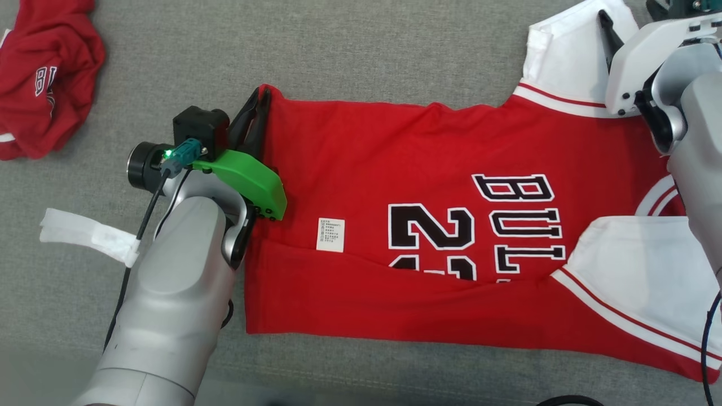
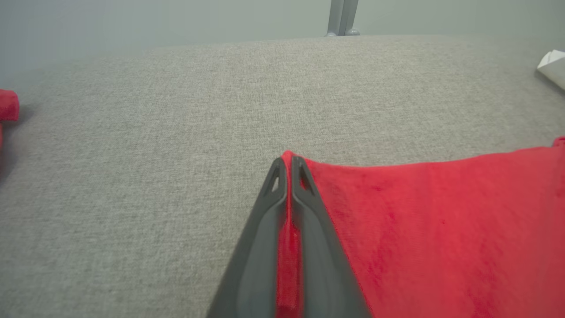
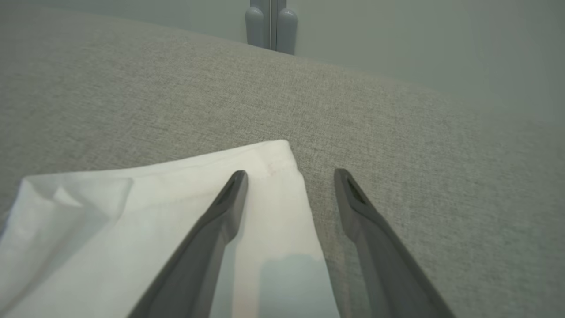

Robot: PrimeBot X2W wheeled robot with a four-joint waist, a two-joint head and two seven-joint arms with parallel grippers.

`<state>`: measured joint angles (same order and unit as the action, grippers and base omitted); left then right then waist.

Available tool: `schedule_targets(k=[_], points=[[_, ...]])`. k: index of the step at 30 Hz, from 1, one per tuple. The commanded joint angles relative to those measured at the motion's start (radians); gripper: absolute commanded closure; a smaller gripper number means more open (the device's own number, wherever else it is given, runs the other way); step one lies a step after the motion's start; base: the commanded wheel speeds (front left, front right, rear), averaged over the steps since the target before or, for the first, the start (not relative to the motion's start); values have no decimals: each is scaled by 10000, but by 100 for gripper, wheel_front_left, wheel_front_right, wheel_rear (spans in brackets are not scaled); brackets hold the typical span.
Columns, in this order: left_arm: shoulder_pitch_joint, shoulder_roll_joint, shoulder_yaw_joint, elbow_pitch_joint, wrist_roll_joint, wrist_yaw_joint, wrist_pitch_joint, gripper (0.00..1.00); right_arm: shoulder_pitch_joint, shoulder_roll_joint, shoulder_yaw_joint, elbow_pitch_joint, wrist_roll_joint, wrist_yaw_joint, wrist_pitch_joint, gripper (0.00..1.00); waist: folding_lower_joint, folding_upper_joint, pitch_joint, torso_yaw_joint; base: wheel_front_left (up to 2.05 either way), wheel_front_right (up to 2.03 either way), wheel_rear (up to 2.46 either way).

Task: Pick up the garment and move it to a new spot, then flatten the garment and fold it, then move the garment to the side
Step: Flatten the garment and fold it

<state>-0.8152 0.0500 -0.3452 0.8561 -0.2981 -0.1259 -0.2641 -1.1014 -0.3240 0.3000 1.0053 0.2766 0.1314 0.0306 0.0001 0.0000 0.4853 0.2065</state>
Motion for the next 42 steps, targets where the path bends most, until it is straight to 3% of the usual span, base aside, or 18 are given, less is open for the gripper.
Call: schedule_targets(k=[1,6,7,8,9,15,22,30,42], points=[[77,21,-92,-113,-95,70,5,100,-205,-90,-14,132,-79,-16,71,0,-1,0,266,310,0,0,0],[104,23,-530,-504,-519,290,3,100,-524,-107,-136,853,-94,-16,554,0,-1,0,428,544,0,0,0],[115,20,-595,-558,-555,331,3,100,-523,-59,-104,991,-126,-16,675,4,-1,0,441,560,0,0,0],[123,20,-642,-598,-594,370,3,100,-502,-9,-56,1091,-132,-11,727,64,-1,0,447,565,0,0,0],[131,21,-664,-622,-621,409,5,100,-513,20,-43,1144,-95,-8,716,100,-1,0,451,556,0,0,0],[290,24,-522,-511,-600,566,3,100,-562,-64,-51,1305,-234,-20,188,100,-1,0,213,261,0,0,0],[615,130,-28,-305,-368,535,3,100,-384,260,-24,1021,-36,-17,-1054,100,-1,0,-462,-232,0,0,0],[1487,500,596,-271,-212,441,3,100,998,276,324,273,962,-17,-2611,100,-1,0,-1961,-928,0,0,0],[3222,751,1204,-949,39,324,4,100,3910,-102,559,-1795,2412,-17,-2953,100,-1,0,-3422,-1501,0,0,0]])
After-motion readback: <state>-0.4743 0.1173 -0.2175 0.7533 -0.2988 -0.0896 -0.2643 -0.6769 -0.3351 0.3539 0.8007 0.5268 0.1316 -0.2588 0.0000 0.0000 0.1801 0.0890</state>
